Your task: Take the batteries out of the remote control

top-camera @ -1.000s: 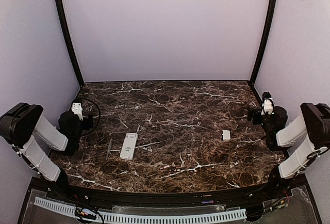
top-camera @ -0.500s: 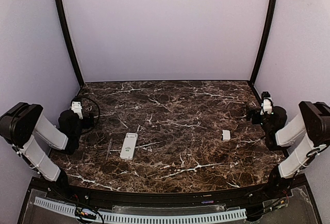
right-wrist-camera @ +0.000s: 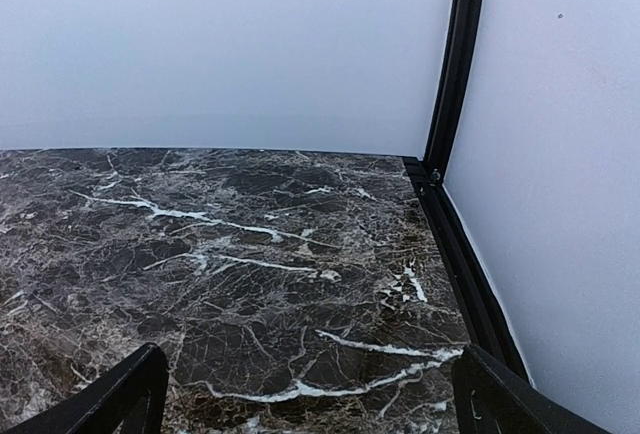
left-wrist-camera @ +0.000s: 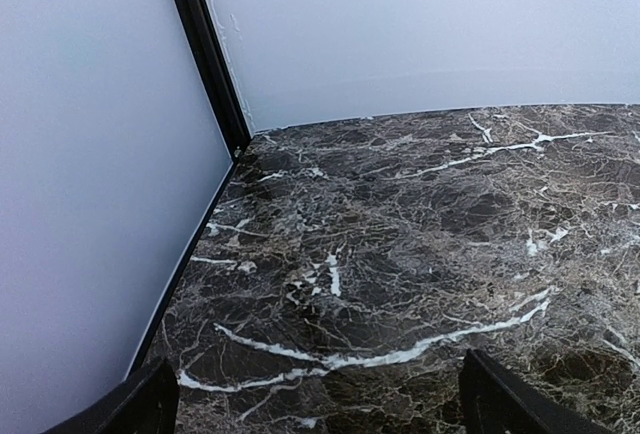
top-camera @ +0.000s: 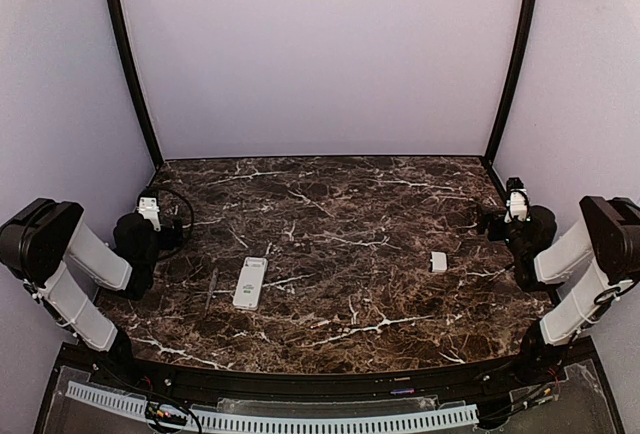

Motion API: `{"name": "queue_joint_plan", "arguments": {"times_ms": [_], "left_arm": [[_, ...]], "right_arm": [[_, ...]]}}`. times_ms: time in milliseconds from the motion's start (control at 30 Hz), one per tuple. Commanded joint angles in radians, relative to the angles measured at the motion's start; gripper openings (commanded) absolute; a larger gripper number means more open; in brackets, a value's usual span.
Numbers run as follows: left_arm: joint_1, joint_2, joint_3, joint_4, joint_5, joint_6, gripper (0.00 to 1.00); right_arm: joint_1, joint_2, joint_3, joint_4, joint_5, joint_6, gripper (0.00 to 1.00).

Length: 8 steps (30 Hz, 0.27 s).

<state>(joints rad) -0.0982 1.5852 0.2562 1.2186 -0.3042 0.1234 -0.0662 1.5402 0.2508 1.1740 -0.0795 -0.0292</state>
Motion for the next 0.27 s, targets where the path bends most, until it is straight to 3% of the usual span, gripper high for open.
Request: {"name": "queue_joint_plan", "arguments": {"times_ms": [0, 233], "left_arm": [[0.006, -0.002, 0.007, -0.005, -0.003, -0.007, 0.99], [0.005, -0.002, 0.008, -0.005, -0.003, -0.007, 0.99]], "right_arm": [[0.000, 0.008, 0.019, 0.018, -0.009, -0.009, 0.98], [-0.001, 0.008, 0.020, 0.015, -0.011, -0.009, 0.99]]}}
